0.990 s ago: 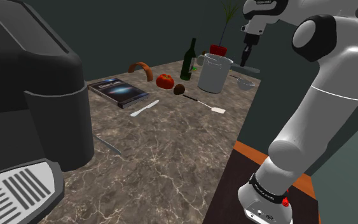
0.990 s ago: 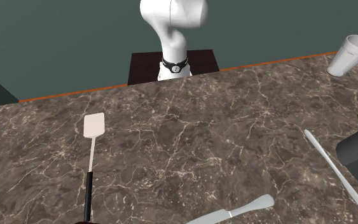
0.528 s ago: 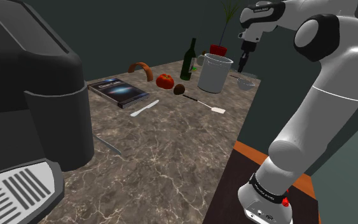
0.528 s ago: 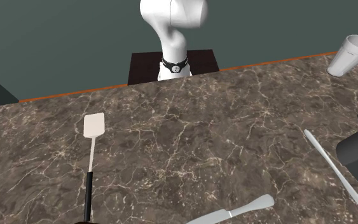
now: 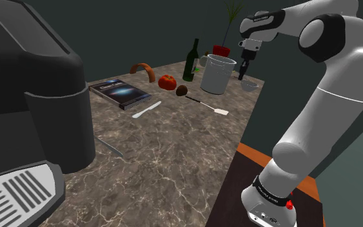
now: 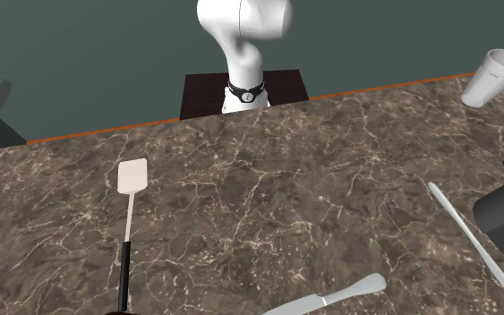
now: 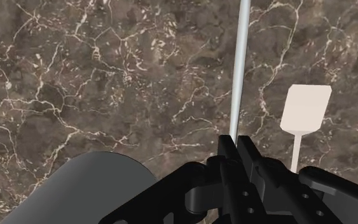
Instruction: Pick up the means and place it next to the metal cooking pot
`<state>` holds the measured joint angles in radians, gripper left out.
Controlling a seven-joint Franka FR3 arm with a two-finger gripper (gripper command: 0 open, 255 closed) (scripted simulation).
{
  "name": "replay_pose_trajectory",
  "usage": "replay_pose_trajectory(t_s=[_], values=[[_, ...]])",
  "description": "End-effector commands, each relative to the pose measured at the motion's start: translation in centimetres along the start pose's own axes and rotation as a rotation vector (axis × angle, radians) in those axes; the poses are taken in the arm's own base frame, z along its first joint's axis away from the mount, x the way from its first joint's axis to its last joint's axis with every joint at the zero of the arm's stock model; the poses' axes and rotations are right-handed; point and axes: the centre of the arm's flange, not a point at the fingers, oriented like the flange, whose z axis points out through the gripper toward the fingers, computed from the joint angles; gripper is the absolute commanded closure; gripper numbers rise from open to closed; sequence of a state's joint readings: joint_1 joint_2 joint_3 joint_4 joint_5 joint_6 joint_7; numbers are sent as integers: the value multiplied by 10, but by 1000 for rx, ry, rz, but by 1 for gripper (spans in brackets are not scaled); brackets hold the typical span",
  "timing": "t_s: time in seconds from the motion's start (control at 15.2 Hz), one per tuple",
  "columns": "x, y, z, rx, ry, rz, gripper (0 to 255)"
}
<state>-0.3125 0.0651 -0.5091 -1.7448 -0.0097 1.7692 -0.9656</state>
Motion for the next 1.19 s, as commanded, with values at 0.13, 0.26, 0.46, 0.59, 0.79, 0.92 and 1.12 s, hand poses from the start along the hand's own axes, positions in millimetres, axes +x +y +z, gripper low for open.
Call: replay_pose_trajectory(t_s=[0.13,0.26,0.46,0.59,0.79,0.92,1.12], values=[[0,0,21,0,0,0,255],[0,0,32,0,0,0,255],[1,0,48,0,0,0,255],[2,0,58,0,0,0,255],[3,0,74,0,0,0,255],[3,0,85,0,0,0,255],[4,0,100,0,0,0,255]])
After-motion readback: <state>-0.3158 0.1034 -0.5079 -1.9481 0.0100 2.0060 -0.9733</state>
